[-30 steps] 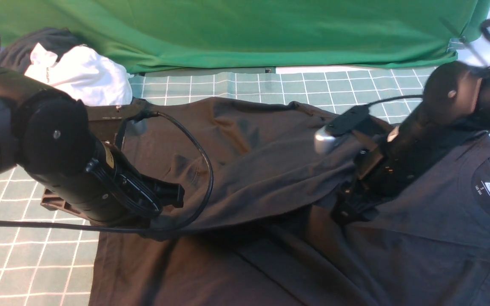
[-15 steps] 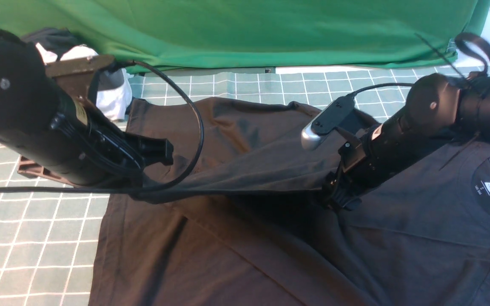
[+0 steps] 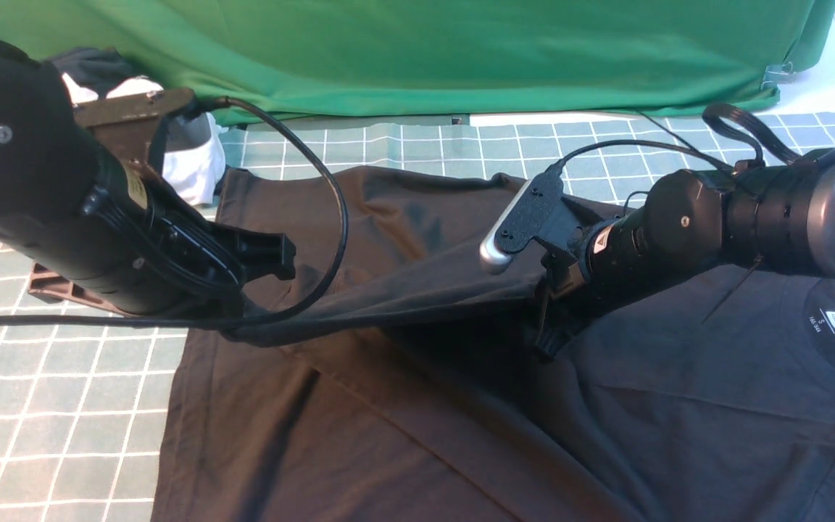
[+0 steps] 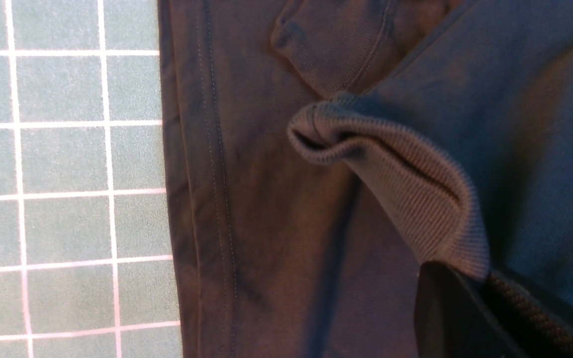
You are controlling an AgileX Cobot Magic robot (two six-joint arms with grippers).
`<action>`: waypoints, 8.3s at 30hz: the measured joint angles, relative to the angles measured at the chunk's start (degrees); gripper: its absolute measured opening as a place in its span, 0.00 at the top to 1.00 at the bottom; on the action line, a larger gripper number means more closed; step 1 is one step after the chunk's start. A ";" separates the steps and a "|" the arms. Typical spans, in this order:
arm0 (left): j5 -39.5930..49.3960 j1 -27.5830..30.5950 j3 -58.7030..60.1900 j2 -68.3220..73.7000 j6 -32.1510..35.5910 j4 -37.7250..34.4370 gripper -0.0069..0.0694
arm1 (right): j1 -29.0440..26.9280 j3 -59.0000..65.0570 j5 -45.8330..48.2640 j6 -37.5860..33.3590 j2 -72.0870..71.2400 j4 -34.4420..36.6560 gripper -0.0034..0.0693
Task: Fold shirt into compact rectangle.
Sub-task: 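Fold the left side of the dark shirt inward over its body with the left gripper, then grasp the near edge of the shirt at its hem and shoulder corners, then fold the black garment in half by bringing its near edge over to the far edge, then pull the folded dark garment lengthwise by its ends to straighten it flat on the table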
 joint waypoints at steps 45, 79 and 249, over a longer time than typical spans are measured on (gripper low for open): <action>11.25 -0.26 7.49 -1.44 5.02 -1.01 0.14 | -0.93 -9.69 44.08 26.14 -26.81 -21.11 0.67; -10.29 -6.25 35.90 1.88 -7.56 -1.49 0.27 | -3.28 -5.59 47.19 29.70 -35.28 -20.87 0.68; -12.28 10.92 -2.00 29.56 14.00 -2.34 0.89 | -33.02 -19.33 36.32 19.60 5.96 -7.22 0.38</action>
